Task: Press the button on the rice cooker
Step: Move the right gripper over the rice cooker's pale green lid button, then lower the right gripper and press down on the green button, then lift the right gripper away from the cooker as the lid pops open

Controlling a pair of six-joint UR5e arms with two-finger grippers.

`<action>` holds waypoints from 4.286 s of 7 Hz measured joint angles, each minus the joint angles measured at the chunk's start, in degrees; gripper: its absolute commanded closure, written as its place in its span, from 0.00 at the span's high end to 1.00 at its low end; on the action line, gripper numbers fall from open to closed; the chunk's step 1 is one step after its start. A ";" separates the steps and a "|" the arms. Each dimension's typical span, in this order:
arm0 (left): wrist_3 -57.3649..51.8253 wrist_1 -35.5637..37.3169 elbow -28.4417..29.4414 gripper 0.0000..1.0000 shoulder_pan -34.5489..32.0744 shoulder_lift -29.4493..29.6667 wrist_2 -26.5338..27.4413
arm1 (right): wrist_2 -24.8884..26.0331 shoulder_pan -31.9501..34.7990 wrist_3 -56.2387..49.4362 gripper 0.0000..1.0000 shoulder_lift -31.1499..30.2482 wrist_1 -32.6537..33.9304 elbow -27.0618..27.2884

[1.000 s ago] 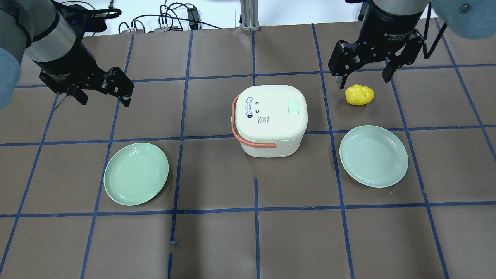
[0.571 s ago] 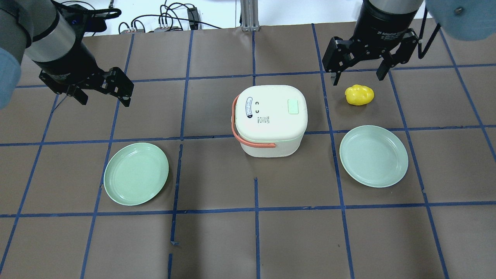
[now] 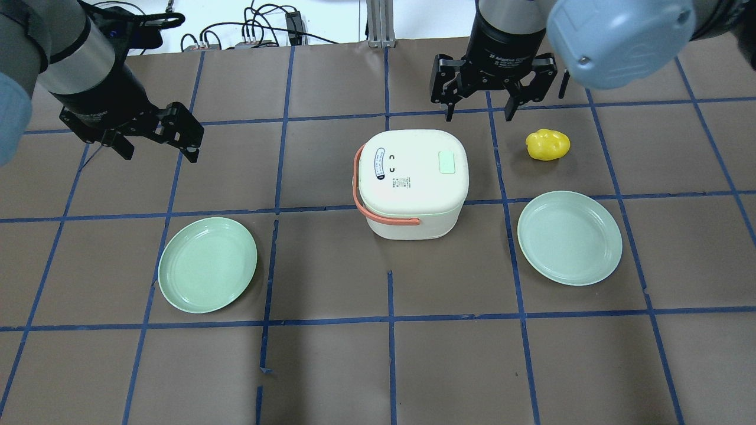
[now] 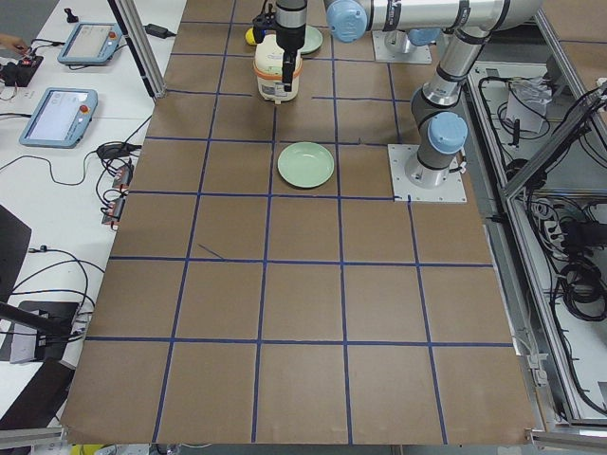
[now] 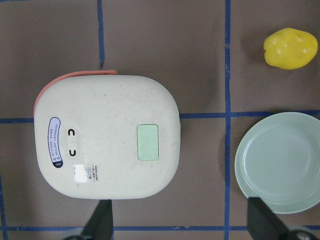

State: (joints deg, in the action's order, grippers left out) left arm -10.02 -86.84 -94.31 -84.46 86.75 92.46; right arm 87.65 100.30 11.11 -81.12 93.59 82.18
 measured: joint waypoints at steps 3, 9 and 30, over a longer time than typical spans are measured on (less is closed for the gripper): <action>0.00 0.00 0.00 1.00 0.00 0.00 0.00 | -2.15 0.52 0.29 0.18 3.02 0.36 0.31; 0.00 0.00 0.00 1.00 0.00 0.00 0.00 | -3.23 0.51 -0.12 0.16 8.17 4.31 2.54; 0.00 0.00 0.00 1.00 0.00 -0.01 0.00 | -1.97 -0.84 0.01 1.00 5.89 -8.33 -8.23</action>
State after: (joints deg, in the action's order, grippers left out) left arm -10.02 -86.84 -94.31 -84.46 86.74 92.46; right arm 85.68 99.46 11.11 -75.23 85.26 73.95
